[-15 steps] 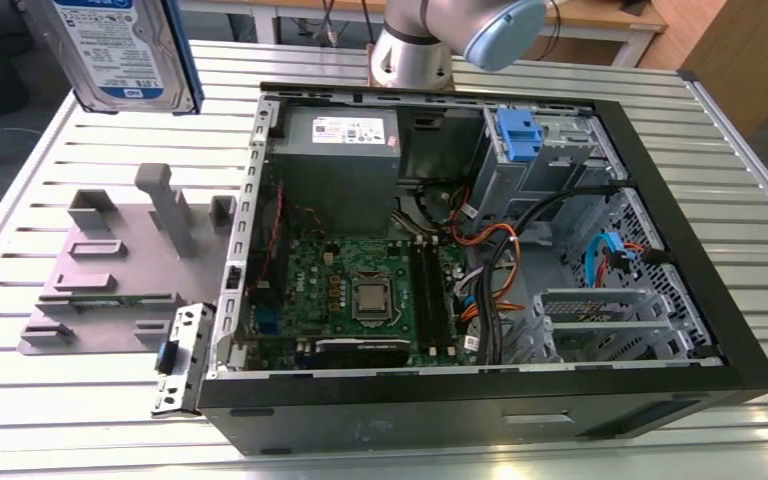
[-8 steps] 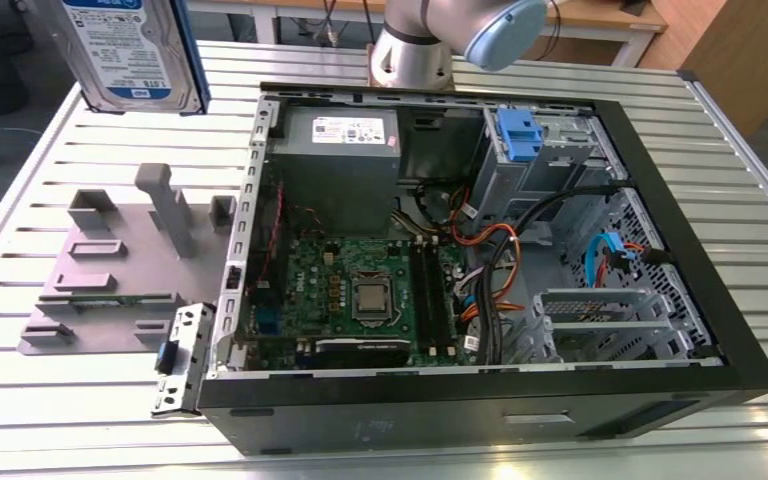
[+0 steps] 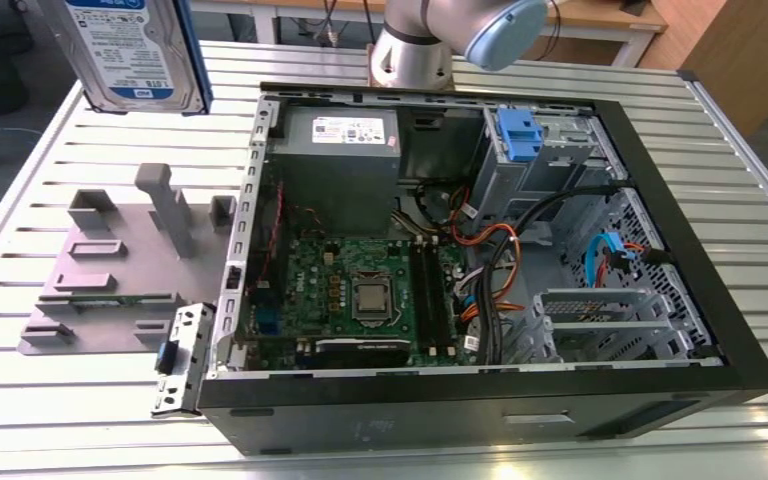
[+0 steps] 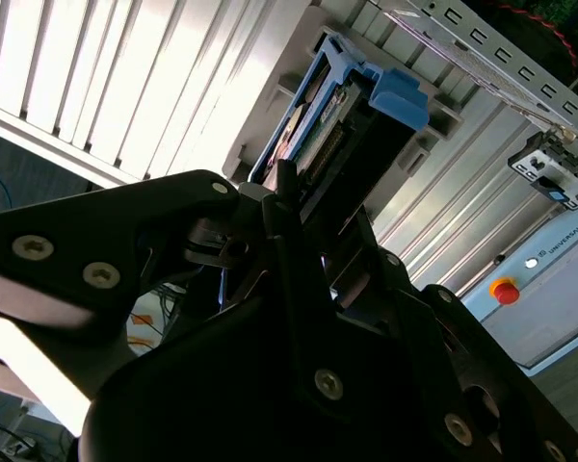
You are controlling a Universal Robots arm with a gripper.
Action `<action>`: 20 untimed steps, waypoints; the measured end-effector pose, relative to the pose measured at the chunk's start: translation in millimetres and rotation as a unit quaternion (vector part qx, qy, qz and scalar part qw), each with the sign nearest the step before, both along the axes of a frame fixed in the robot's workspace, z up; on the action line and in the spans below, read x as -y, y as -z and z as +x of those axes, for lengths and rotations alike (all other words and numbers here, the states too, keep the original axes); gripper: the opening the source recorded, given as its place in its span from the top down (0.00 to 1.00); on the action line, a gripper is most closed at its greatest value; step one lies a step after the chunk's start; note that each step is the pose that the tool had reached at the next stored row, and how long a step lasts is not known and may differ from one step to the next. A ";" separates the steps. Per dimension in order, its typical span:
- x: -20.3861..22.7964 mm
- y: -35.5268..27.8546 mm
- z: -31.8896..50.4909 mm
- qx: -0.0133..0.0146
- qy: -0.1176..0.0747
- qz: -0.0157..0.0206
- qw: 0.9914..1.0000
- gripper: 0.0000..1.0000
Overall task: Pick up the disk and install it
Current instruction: 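Pick up the disk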
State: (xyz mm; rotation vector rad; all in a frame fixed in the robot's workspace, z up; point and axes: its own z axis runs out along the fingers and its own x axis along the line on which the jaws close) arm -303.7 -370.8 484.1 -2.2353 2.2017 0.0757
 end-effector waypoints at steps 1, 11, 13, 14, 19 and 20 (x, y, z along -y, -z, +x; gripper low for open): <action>0.0 0.0 0.0 0.000 0.000 0.000 1.000 0.65; 0.0 0.0 1.9 0.000 0.000 0.000 1.000 0.65; 0.0 0.1 3.2 0.000 0.000 0.000 1.000 0.65; 0.0 0.0 3.8 0.000 0.000 0.000 1.000 0.65; 0.0 0.1 7.4 0.000 0.000 0.000 1.000 0.65; 0.0 0.1 8.1 0.000 0.000 0.000 1.000 0.65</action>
